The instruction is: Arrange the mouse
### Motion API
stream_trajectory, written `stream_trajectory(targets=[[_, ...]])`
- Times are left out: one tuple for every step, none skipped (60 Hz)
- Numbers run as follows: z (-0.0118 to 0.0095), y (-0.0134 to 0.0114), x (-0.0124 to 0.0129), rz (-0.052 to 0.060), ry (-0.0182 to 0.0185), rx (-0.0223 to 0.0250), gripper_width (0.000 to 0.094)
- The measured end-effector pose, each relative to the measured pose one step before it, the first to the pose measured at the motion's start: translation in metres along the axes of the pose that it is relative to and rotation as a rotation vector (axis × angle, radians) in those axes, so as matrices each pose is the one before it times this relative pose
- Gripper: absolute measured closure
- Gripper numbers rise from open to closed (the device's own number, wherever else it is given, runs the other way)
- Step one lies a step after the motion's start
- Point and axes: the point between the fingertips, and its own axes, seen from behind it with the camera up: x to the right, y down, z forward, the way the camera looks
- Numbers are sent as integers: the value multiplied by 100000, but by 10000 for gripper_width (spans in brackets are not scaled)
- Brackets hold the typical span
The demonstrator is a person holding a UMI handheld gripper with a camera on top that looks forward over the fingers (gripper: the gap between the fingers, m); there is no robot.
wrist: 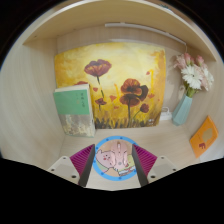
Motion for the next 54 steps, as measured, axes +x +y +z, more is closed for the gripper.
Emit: stream_trajectory(targets=[[-767,-116,-190,-285,-27,778,212],[-766,-37,-134,-308,-58,737,212],[-748,18,-108,-242,21,593,213],[-760,63,-48,-165,24,354,213],[-666,87,-86,15,222,329,213],[-646,99,-112,88,65,272,212],[-646,96,-147,38,-96,312,212],[-612,127,-170,48,-206,228,212],[-583,199,-170,33,-287,113,213],[-586,236,-153,69,-218,-121,212],[-576,265,-116,60,-120,-287,213],[-558,246,-123,136,-71,-237,211],[-532,209,-144,198,-165,-45,211],[-551,267,-248,198,-148,257,212],[-464,168,-180,128,-378,1,212],[-462,209,-182,76,-328,-70,213],[-437,298,-41,-183,-371,52,213],[-407,237,-134,-71,-206,-159,212],[-411,232,-110,-78,-179,-169,213],[-374,204,-126,-70,-214,-94,213],[-373,202,-127,-196,-196,38,213],[-343,136,-133,-350,-86,132,214],[-326,110,-99,-496,-43,206,212],[-248,123,-147,-396,97,288,214],[-321,122,-45,-419,27,183,214],[-301,133,-14,-327,36,126,214],[-286,114,-29,-313,22,163,214],[-256,91,-50,-310,-21,181,213],[-248,89,-67,-275,-95,229,214],[-223,106,-62,-191,-126,149,213],[-170,99,-93,-113,-62,162,214],[-226,112,-54,-77,-21,31,214],[-197,93,-37,-4,10,-64,214],[-186,116,-38,106,-64,-69,214],[-188,110,-24,166,-147,-122,215],[-190,94,-51,218,-171,-62,214],[-192,71,-51,185,-173,-18,214],[-183,51,-53,119,-173,87,213],[-180,45,-28,106,-145,104,214],[-175,6,-29,101,-95,178,214],[-189,0,-45,174,-3,228,215],[-174,-82,-119,265,55,131,215],[-137,2,-23,35,-73,243,215],[-126,7,-30,-32,-12,162,215],[-133,1,15,-97,41,293,216],[-111,-9,32,-146,118,365,213],[-117,2,54,-226,186,313,214],[-116,7,43,-264,282,240,213],[-126,29,50,-277,227,150,213],[-125,47,14,-226,165,29,213],[-106,50,13,-215,63,-46,213],[-90,73,16,-179,28,-44,215],[-65,48,8,-87,19,17,215],[-23,38,-1,-72,137,94,215]])
